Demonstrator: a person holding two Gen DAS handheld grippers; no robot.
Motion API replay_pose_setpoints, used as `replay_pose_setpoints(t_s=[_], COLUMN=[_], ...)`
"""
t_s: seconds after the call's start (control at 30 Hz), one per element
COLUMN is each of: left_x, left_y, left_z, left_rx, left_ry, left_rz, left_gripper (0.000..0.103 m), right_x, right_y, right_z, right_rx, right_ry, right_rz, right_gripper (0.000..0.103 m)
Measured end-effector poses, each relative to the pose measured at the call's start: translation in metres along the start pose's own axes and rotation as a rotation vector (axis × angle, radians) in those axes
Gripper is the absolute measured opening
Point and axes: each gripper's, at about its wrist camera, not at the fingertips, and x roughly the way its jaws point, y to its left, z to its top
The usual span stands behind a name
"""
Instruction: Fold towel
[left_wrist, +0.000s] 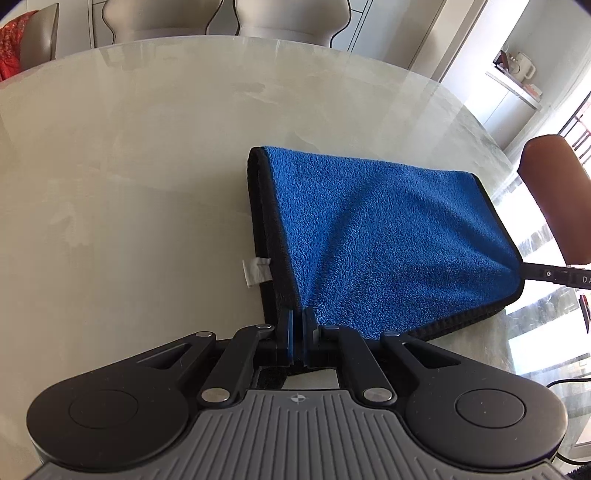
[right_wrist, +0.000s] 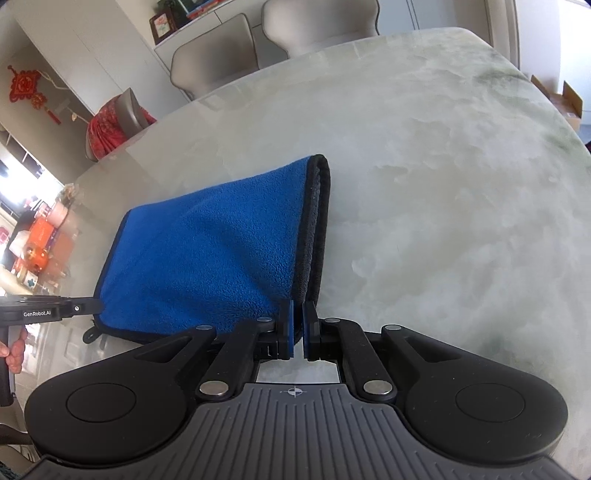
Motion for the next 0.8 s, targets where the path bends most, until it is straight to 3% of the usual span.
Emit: replay_pose_setpoints(t_s=[0.1, 0.2, 0.33, 0.43, 0.47, 0.53, 0.6, 0.73, 0.8], left_x=[0.007, 0.010, -0.001, -0.010, -0.012, -0.017, -0.015, 0.004, 0.022], left_y=[0.002, -0.001, -0.002, -0.013, -0.015, -0.020, -0.027, -0.045, -0.047], left_z=[0.004, 0.010, 0.015, 0.020, 0.021, 0.023, 0.025, 0.021, 0.016], left_rx=[0.017, 0.046, 0.065, 0.124, 0.125, 0.104, 0.091, 0.129, 0.124], left_ry=[0.019, 0.042, 0.024, -0.026, -0.043, -0.095, -0.099, -0.062, -0.013], left_rz=[0.024, 0.050, 0.099, 0.185, 0.181, 0.095, -0.001, -0.068, -0.048], left_gripper=[0.006, 0.019, 0.023, 0.024, 0.024, 0.027, 0.029, 0.029, 0.028], right_x=[0.010, 0.013, 0.002, -0.005, -0.005, 0.002, 0.013, 0.035, 0.036], right_y=[0.004, 0.007, 0.010, 0.017, 0.022, 0.031, 0.040, 0.049, 0.040], right_z=[0.000, 0.001, 0.008, 0.013, 0.013, 0.013, 0.012, 0.010, 0.009], right_rx=[-0.036, -0.069, -0.082, -0.097, -0.103, -0.111, -0.132, -0.153, -0.121], right_ry=[0.049, 0.062, 0.016, -0.025, -0.039, -0.039, -0.024, 0.009, 0.012], right_rz=[0.002, -0.063, -0.087, -0.077, -0.056, 0.008, 0.051, 0.083, 0.080], right_gripper=[0.008, 0.013, 0.014, 0.016, 0.017, 0.023, 0.023, 0.023, 0.023])
